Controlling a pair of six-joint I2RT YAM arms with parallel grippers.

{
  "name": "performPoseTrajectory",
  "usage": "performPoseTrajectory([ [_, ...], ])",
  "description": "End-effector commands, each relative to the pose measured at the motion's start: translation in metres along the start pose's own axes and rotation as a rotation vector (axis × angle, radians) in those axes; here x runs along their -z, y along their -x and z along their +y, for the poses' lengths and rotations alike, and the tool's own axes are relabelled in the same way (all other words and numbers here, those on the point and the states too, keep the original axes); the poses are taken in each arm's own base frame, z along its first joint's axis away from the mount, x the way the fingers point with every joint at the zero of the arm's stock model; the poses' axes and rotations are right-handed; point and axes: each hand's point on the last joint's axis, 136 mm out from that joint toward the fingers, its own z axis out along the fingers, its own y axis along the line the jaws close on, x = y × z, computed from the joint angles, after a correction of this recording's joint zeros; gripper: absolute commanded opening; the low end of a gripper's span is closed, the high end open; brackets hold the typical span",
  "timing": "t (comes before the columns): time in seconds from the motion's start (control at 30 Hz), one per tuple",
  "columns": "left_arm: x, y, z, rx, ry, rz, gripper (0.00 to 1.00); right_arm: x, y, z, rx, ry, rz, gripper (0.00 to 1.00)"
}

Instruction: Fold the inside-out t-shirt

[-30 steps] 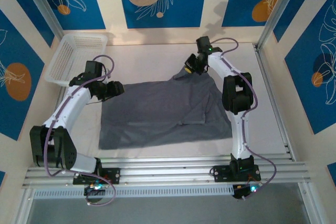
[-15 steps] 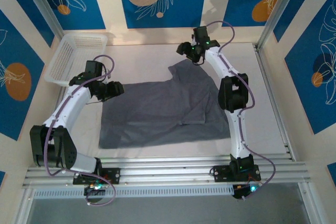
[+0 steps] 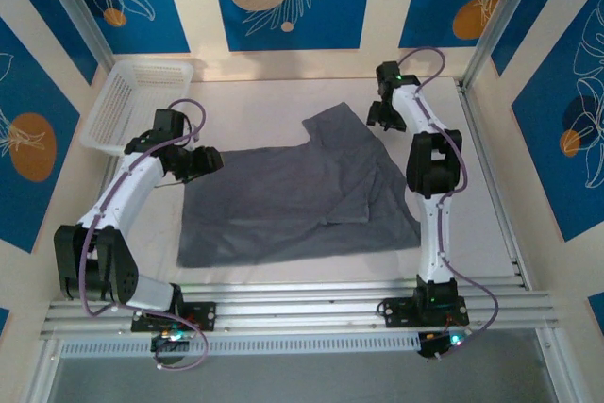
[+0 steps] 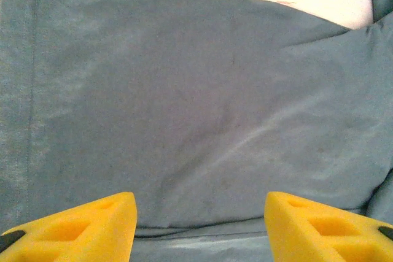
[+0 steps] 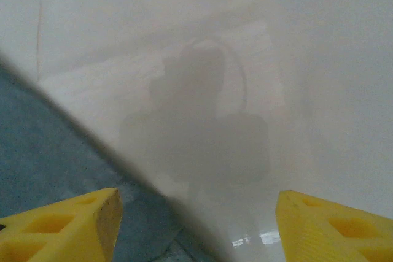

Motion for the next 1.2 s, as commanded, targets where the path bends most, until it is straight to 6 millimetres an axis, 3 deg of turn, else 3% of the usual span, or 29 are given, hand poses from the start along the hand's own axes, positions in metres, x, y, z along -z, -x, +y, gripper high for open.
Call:
performPoseTrajectory([
  [0.0,-0.002,-0.006,0.003,0.011,0.016,0.031,0.57,-0.012,-0.019,0.028,0.094,0.083,0.079,0.67],
  [0.2,0.0,-0.01,0.006,0.013,0.028,0.034,0.58,-0.028,-0.029,0.042,0.112,0.115,0.13,0.61],
  [0.3,0.003,-0.014,0.007,0.009,0.035,0.04,0.58,-0.034,-0.027,0.045,0.125,0.127,0.145,0.53],
  [0.5,0.005,-0.014,0.011,-0.012,0.062,0.051,0.58,-0.035,-0.016,0.054,0.157,0.173,0.135,0.16],
  [0.6,0.006,-0.003,0.018,-0.001,0.122,0.022,0.58,-0.02,-0.007,0.051,0.158,0.19,0.111,0.0],
  [0.73,0.003,0.027,0.05,0.088,0.339,-0.061,0.58,0.027,0.011,0.036,0.128,0.25,0.052,0.0],
  [0.83,-0.005,0.051,0.061,0.106,0.431,-0.1,0.58,0.053,0.012,0.02,0.107,0.273,0.034,0.0],
  [1.03,-0.048,0.083,0.072,0.109,0.508,-0.097,0.51,0.055,-0.006,-0.002,0.09,0.241,0.057,0.0],
  [1.17,-0.079,0.106,0.062,0.051,0.479,-0.085,0.52,0.052,-0.014,-0.008,0.074,0.229,0.074,0.0],
])
